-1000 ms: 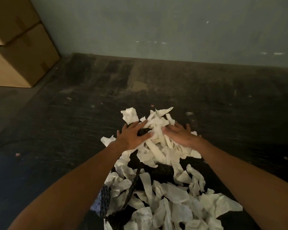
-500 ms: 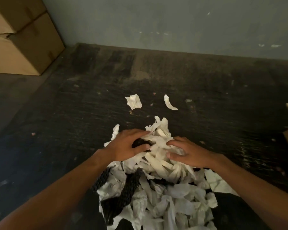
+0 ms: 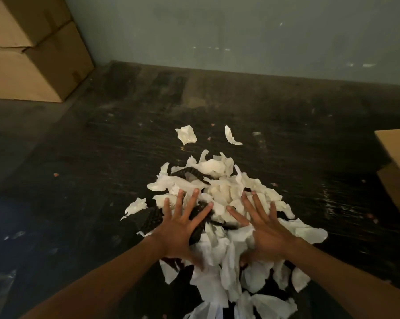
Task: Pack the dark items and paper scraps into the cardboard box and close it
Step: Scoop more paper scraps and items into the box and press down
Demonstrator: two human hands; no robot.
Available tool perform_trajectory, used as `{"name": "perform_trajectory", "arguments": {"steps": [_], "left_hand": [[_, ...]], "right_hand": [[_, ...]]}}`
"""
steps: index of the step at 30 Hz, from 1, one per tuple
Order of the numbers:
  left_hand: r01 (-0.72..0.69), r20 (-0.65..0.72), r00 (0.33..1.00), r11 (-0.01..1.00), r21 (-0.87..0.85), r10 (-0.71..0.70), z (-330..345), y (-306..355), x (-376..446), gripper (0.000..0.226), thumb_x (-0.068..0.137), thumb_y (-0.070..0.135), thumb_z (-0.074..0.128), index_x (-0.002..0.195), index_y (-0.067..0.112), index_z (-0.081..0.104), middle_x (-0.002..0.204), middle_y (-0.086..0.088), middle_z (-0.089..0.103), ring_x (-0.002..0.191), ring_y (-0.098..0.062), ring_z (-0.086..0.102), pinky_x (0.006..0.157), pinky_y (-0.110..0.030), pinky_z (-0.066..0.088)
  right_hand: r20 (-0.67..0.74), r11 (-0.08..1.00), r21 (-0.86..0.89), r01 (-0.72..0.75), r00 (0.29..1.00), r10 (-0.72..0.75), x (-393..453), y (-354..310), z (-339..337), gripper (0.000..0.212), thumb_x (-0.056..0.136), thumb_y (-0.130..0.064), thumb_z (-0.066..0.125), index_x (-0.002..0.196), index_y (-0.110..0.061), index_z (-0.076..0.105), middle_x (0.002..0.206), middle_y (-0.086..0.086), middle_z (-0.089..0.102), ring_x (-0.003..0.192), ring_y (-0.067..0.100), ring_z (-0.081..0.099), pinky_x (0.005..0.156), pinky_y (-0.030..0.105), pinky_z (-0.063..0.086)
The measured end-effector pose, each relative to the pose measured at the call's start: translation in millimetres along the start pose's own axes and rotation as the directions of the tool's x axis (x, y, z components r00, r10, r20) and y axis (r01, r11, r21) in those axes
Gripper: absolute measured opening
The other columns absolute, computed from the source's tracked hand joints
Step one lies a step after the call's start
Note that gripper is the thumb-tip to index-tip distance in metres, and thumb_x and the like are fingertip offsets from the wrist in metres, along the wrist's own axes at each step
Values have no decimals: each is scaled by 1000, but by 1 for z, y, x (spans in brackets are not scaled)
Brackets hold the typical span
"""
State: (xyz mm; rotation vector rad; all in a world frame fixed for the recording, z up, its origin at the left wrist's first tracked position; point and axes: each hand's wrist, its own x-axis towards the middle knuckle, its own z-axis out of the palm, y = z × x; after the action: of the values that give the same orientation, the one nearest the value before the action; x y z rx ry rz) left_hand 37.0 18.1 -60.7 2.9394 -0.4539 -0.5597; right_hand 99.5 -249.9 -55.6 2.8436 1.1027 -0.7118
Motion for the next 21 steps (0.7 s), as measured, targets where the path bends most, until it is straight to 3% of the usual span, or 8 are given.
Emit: {"name": "perform_trajectory", "arguments": {"steps": [5, 7, 10, 14, 17, 21], "left_hand": [[65, 32, 997, 998, 16, -65, -1, -1, 29, 136, 49, 90, 61, 138, 51, -34, 151, -7, -42, 136, -44, -35, 104, -75, -14], [92, 10, 996, 996, 10, -92, 4, 1, 33, 124, 53, 94, 50, 141, 53, -27, 159, -8, -25, 143, -43, -23, 107, -73, -11], [132, -98, 986, 991, -11, -132, 11, 4, 35, 102, 60, 95, 39, 145, 56, -1, 160, -6, 5, 146, -38, 2, 111, -67, -5], [122, -195, 974, 993, 6, -118, 16, 6, 41, 81, 68, 81, 40, 139, 43, 31, 144, -4, 35, 133, -30, 31, 112, -57, 14], [119, -231, 966, 993, -5, -117, 19, 7, 45, 68, 75, 65, 42, 133, 30, 45, 129, -5, 49, 118, -28, 44, 99, -47, 35], [116, -305, 943, 990, -85, -136, 20, 10, 47, 51, 83, 48, 50, 123, 17, 56, 113, -6, 60, 103, -27, 57, 83, -40, 50]], "right_hand": [[-95, 999, -37, -23, 995, 19, 28, 5, 0, 102, 61, -85, 44, 141, -58, -14, 150, -1, -43, 139, 29, -33, 109, 67, -9], [-138, 999, -45, -12, 990, 6, 32, 6, -1, 87, 63, -83, 35, 141, -60, 4, 158, 1, -26, 145, 32, -16, 110, 63, -3], [-188, 1000, 13, -3, 982, 5, 37, 8, -1, 71, 67, -78, 33, 132, -51, 39, 158, 0, 7, 141, 35, 16, 108, 56, 14], [-203, 994, 91, -58, 976, 75, 51, 10, 11, 67, 75, -66, 49, 137, -41, 43, 149, -2, 29, 129, 24, 30, 105, 41, 34], [-108, 942, 274, -194, 967, 231, 60, 14, 20, 85, 67, -74, 44, 142, -34, 34, 145, -3, 35, 131, 20, 36, 101, 41, 42], [-214, 967, 228, -115, 963, 165, 68, 15, 13, 59, 85, -42, 60, 136, -17, 43, 130, 6, 54, 117, 23, 53, 94, 35, 45]]}}
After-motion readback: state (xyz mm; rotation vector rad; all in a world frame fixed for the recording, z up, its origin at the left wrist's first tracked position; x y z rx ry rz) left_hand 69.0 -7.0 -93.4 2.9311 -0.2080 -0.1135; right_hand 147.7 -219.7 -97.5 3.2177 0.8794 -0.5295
